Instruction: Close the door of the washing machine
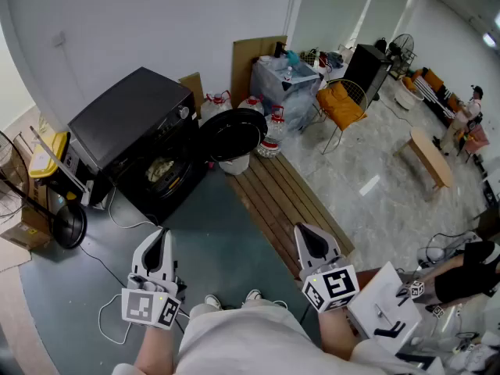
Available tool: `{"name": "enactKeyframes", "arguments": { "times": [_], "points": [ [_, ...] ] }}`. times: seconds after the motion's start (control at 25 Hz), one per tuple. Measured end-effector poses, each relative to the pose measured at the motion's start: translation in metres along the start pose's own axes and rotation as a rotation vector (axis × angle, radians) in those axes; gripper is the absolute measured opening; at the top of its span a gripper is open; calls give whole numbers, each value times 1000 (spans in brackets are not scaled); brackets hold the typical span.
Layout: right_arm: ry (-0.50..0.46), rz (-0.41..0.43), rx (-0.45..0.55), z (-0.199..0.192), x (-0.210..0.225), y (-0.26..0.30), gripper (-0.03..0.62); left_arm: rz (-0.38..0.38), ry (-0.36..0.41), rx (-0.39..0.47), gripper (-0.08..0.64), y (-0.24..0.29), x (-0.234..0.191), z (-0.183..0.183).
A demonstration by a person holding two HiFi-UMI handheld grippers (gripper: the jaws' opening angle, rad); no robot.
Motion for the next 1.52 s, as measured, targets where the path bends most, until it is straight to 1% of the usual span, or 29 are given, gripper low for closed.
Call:
{"name": "enactKeyframes", "arguments": {
  "times": [0.32,0.4,0.48,0.56,0.84,0.88,1.0,1.2,1.36,1.52],
  "points": [
    [2,14,7,-1,9,1,-3,16,4,4,5,4,8,0],
    [18,50,12,-1,9,2,-3,23,5,3,5,4,11,0],
    [54,112,24,-2,11,3,-3,29,7,1,5,5,13,-1],
    [85,140,34,-2,18,6,-2,36,7,-2,5,7,15,-3],
    [77,94,36,-5,54,12,4,49,7,-17,5,22,26,-8],
    [74,93,31,-7,59,13,29,49,4,-22,5,26,28,-11],
    [77,86,9,-14,78,14,60,50,-5,-40,5,39,37,-17],
    [83,102,-19,-27,107,23,179,69,-6,-68,5,57,55,-25],
    [78,122,-35,-32,118,43,215,92,-14,-87,5,67,57,-34],
    [59,165,-63,-37,115,65,256,105,-30,-107,5,84,43,-44]
  ]
}}
Point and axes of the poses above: the fingertips, and each gripper's own axes: y forward along the fingers, x to its right, z out of its top, the point moved 6 cm from there along -y, backward along the fingers, and after that the axes turned 12 degrees about -z, right-handed, at the moved point
